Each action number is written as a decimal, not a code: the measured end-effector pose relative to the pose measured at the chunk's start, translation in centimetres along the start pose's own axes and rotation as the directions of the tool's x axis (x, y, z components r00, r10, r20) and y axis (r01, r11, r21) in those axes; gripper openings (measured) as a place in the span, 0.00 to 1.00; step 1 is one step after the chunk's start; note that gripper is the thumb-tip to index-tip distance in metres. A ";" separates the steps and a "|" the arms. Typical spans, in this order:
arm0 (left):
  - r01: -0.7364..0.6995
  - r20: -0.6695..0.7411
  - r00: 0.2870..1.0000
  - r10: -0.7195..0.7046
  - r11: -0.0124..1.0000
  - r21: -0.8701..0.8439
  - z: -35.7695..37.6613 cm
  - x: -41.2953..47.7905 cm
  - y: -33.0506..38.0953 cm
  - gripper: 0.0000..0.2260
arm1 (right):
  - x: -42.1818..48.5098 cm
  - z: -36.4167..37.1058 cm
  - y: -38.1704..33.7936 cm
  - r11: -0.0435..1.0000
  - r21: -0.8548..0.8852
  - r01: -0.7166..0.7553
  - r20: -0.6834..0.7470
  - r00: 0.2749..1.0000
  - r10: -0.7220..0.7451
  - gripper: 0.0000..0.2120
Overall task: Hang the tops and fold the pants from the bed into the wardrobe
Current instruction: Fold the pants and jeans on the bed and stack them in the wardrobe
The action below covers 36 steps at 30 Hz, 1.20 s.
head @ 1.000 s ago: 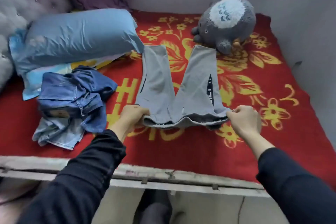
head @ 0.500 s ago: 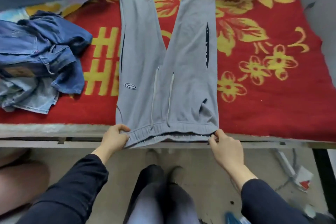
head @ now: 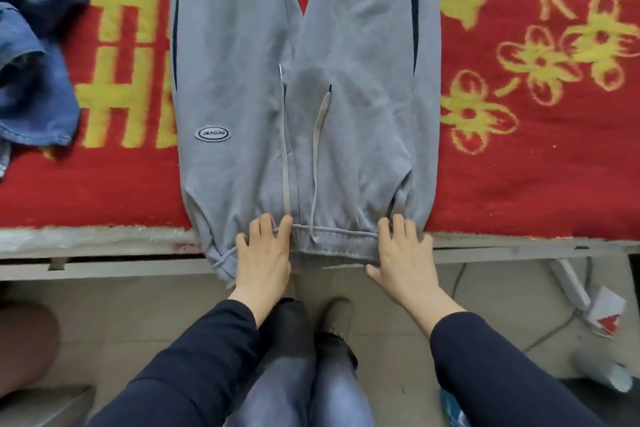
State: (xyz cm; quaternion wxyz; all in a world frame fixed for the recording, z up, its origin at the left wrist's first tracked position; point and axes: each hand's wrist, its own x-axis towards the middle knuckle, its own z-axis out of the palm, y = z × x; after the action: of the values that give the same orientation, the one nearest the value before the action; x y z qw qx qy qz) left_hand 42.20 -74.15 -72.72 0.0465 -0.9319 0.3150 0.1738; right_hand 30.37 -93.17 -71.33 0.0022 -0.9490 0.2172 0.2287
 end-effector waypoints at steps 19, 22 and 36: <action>-0.138 0.338 0.932 0.130 0.990 -0.001 -5.5 2.4 4.2 0.19 | 3.6 -4.0 5.3 0.865 0.492 -0.101 0.086 0.994 0.067 0.11; -0.185 0.048 0.977 0.209 0.934 -0.306 -5.6 4.1 7.2 0.08 | 7.6 -5.8 7.3 0.654 0.717 -0.240 -0.008 0.936 0.353 0.05; 0.116 0.268 0.963 -0.020 0.930 -0.349 -3.6 8.7 21.1 0.38 | 17.8 -8.0 9.2 0.210 0.844 -0.493 0.318 0.775 0.546 0.30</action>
State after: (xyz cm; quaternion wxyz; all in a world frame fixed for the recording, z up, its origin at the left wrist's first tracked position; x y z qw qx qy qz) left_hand 37.03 -96.64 -71.91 -0.0788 -0.9039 0.2360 0.3478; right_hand 44.27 -109.70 -71.06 0.4250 -0.6695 0.6080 0.0393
